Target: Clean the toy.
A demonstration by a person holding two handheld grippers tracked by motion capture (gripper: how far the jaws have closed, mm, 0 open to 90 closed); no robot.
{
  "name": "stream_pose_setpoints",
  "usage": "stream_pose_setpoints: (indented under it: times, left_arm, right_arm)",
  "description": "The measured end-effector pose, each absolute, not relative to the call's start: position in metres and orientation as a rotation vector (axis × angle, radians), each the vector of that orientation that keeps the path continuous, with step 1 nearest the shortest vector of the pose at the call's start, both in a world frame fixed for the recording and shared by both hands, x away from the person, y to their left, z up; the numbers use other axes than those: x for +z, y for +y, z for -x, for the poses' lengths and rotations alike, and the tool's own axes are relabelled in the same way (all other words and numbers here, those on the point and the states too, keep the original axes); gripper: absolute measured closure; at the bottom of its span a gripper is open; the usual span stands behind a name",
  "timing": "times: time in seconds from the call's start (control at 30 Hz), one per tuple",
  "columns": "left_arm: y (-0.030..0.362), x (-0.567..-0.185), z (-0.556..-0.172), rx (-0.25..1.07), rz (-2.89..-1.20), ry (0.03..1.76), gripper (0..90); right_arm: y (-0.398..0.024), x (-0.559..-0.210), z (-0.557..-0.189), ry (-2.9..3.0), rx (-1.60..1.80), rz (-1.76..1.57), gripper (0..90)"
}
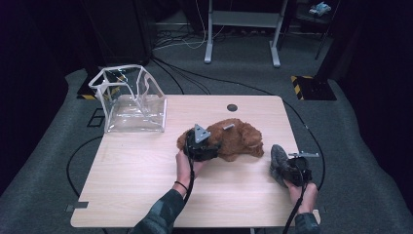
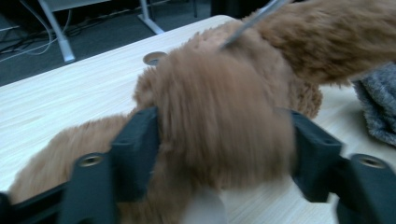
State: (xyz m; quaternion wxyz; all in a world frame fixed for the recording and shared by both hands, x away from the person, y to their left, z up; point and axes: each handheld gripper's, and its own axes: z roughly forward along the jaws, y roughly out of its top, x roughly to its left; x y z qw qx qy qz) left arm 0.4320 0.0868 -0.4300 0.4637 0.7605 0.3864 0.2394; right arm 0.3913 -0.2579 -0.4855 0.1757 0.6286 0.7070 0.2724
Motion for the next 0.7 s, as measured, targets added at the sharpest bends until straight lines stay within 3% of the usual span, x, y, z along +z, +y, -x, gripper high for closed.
stream_pose_setpoints:
  times: [0.13,0.7]
  left_arm:
    - [0.089,-0.434,-0.432,0.657,-1.878,1.011,24.6]
    - [0.102,-0.435,-0.486,0.831,-1.859,1.299,20.1]
  right_arm:
    - [-0.257,-0.486,-0.391,2.000,0.777,-1.791,73.8]
    - [-0.255,-0.486,-0.390,2.006,0.801,-1.788,73.8]
